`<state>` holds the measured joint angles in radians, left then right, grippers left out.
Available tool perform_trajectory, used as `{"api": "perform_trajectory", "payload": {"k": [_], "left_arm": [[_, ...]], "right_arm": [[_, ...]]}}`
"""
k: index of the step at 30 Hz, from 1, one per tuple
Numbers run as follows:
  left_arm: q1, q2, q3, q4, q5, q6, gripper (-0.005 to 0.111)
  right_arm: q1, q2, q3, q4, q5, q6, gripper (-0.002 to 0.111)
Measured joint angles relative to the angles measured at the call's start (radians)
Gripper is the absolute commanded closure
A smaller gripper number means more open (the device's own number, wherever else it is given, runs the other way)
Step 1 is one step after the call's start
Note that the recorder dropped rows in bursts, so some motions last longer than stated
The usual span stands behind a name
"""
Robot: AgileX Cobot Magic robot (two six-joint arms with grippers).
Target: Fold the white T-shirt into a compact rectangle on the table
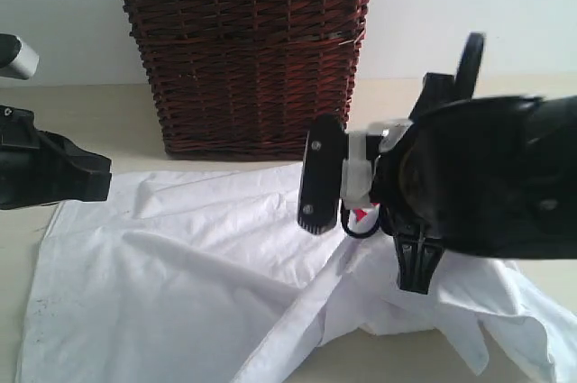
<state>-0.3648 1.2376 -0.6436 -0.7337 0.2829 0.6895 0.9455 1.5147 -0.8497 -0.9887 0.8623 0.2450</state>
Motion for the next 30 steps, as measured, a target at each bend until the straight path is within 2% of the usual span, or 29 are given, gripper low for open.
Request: {"api": "perform_trajectory", "payload": {"k": [4,7,9,12,16,19,22,26,30], "left_arm": [[0.0,0.0,0.0,0.0,0.0,0.005,0.107],[0.0,0.0,0.0,0.0,0.0,0.007,0.107],[0.0,0.0,0.0,0.0,0.0,0.007,0.107],[0.0,0.0,0.0,0.0,0.002,0.007,0.107],[0.0,0.0,0.0,0.0,0.004,0.007,0.107],[0.0,0.0,0.002,0.0,0.007,0.007,0.107],[0.0,0.0,0.008,0.0,0.007,0.007,0.107],[0.0,0.0,0.014,0.0,0.001,0.007,0.107],[0.0,0.0,0.016,0.0,0.001,0.009,0.107]], "right_arm": [[-0.016,-0.156,0.0,0.059,-0.056,0.015,0.058],[-0.096,-0.232,-0.002,0.062,-0.078,0.07,0.059],[-0.156,-0.26,-0.002,0.13,-0.081,0.062,0.059],[-0.223,-0.272,-0.002,0.394,-0.083,-0.113,0.062],[-0.259,-0.247,-0.002,0.913,0.006,-0.507,0.064],[-0.26,-0.21,-0.003,1.137,0.11,-0.634,0.063],[-0.231,-0.193,-0.001,1.25,0.198,-0.717,0.063],[-0.132,-0.193,0.032,1.235,0.172,-0.714,0.063],[-0.04,-0.156,0.09,1.138,0.119,-0.576,0.063]]}}
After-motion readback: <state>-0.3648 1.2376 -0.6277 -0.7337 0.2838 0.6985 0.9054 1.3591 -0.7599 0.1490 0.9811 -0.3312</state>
